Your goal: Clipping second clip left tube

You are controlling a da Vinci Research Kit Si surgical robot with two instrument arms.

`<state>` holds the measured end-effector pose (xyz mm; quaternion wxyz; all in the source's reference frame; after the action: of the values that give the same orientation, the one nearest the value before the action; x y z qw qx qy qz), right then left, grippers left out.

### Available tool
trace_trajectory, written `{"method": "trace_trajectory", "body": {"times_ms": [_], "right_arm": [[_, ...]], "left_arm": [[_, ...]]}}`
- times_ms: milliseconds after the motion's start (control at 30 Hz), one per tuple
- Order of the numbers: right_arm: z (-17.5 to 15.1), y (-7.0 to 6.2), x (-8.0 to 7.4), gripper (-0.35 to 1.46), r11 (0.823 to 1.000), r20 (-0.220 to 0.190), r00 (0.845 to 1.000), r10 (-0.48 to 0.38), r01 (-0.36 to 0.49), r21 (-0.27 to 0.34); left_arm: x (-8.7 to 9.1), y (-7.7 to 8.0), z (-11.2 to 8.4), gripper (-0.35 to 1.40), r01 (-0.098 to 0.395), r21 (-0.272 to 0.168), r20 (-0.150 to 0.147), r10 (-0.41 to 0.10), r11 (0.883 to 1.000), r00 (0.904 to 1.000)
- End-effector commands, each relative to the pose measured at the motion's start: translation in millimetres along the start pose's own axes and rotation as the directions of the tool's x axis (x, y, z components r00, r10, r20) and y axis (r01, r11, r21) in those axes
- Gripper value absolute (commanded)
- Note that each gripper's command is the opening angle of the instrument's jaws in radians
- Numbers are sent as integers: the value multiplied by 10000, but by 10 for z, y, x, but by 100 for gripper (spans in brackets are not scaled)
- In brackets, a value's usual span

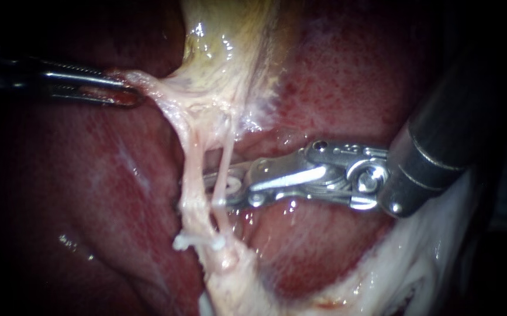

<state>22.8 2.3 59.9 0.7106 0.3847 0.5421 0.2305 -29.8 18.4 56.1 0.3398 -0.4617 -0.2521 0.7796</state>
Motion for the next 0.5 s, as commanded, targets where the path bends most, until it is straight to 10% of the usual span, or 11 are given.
{"method": "trace_trajectory", "body": {"times_ms": [33,500], "right_arm": [[0,1,-1,22,10000,14,10000,-8,8,-22],[-48,34,-29,43,9890,1176,9907,-686,830,-1224]], "left_arm": [[0,0,0,-35,2,-1,0,-2,10000,10000],[-1,-1,-1,-35,-6,-13,4,6,10000,10000]]}}
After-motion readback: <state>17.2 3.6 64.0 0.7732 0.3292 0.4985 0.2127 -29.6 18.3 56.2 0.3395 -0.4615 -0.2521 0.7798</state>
